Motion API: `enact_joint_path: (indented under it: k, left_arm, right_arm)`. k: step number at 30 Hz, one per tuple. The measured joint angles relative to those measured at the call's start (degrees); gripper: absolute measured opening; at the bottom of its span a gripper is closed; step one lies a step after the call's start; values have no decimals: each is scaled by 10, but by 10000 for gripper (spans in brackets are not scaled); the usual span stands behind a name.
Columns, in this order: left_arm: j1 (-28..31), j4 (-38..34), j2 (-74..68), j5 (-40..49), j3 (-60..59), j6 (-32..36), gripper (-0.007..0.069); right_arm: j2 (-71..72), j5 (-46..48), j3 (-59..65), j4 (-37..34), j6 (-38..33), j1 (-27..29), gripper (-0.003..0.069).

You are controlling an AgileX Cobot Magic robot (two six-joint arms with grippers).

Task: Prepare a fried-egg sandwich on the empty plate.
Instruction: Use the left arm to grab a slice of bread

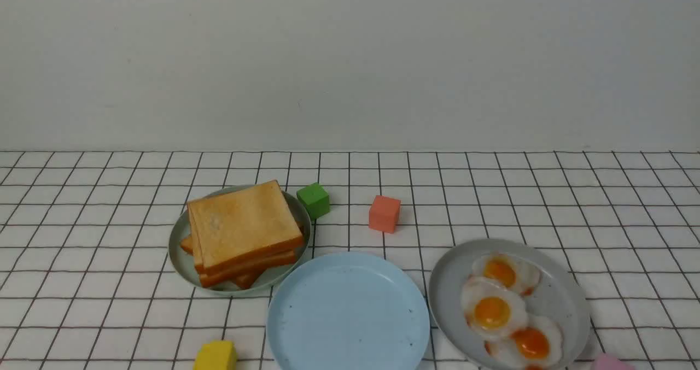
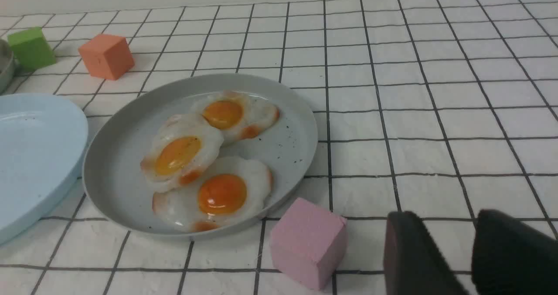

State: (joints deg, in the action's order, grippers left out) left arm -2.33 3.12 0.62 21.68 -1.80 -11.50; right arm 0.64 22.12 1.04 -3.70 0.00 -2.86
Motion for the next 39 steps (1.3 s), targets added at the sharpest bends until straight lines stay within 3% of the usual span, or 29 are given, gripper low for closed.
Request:
enact_joint_path:
  k: [32, 37, 39]
  left_arm:
    - [0, 1, 0, -10, 0, 0, 238]
    - [0, -2, 0, -73, 0, 0, 238]
    - [0, -2, 0, -112, 0, 0, 238]
  right_arm:
    - [0, -4, 0, 0, 0, 0, 241]
    - [0, -59, 5, 1, 0, 0, 241]
    - [0, -121, 5, 1, 0, 0, 241]
